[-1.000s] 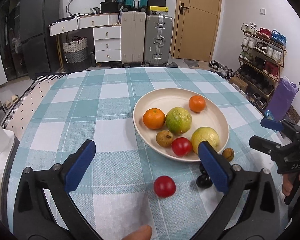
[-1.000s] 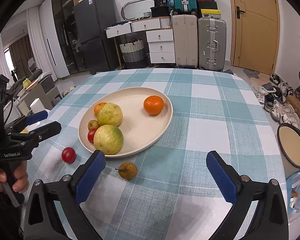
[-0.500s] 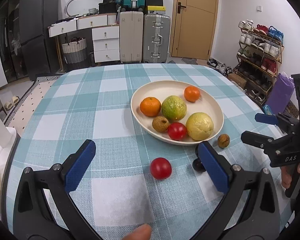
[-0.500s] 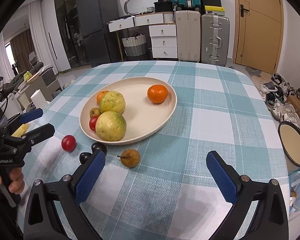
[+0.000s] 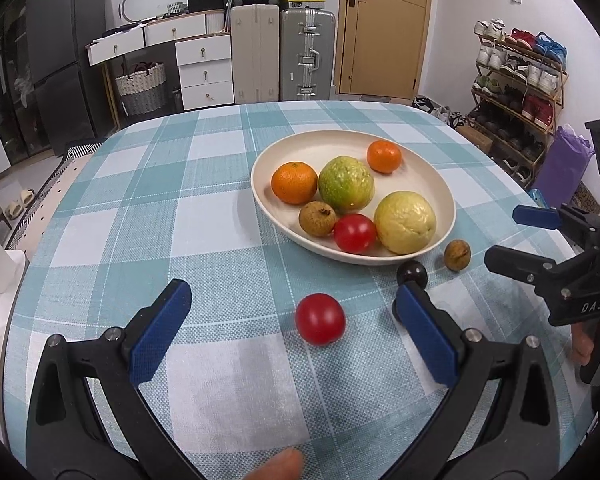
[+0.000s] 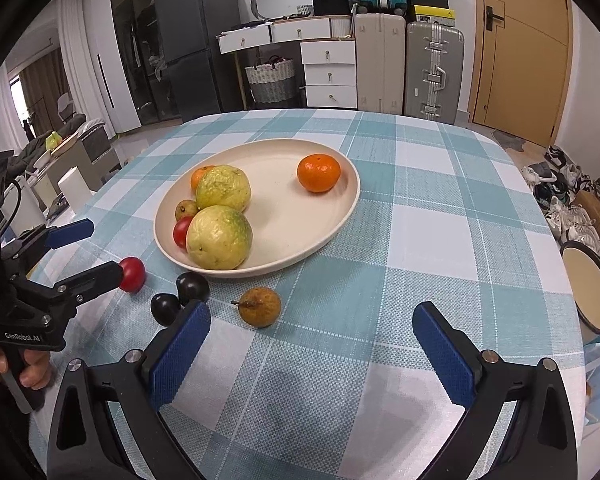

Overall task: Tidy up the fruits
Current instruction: 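Withdraw both open tools from the plate toward the remaining fruits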

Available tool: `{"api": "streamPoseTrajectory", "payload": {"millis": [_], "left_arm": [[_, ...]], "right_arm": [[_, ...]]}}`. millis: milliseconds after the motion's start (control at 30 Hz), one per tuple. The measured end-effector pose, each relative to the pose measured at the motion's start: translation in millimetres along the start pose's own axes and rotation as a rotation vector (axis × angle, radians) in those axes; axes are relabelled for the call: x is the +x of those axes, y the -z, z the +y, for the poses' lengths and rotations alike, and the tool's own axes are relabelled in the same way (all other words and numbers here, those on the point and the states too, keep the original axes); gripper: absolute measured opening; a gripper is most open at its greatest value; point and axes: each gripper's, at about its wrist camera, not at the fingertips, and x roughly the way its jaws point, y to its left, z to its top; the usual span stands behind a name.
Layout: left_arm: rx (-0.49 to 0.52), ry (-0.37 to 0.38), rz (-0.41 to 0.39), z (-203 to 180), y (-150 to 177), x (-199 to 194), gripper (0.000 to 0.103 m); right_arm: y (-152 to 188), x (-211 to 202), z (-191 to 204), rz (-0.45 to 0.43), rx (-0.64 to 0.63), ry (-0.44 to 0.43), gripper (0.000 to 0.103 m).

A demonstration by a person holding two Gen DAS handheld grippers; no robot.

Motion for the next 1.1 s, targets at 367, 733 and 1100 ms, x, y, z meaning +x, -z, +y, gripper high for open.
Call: {"api": "streamPoseTrajectory", "payload": {"millis": [367,733,1100], "left_arm": [[-0.014,-0.007,0.021,5,2,9,0.102],[-0.028,-0.003,0.049,9,2,16,0.102],[-0.047,-0.009,0.069,12,3,20,0.102]], "right_arm": [[0,8,2,0.027,-0.008,-0.003,0.103],[3,22,10,0.093,-0.039,-0.032,0.103],[1,20,16,0.066,-0.042,-0.12,0.076]]}}
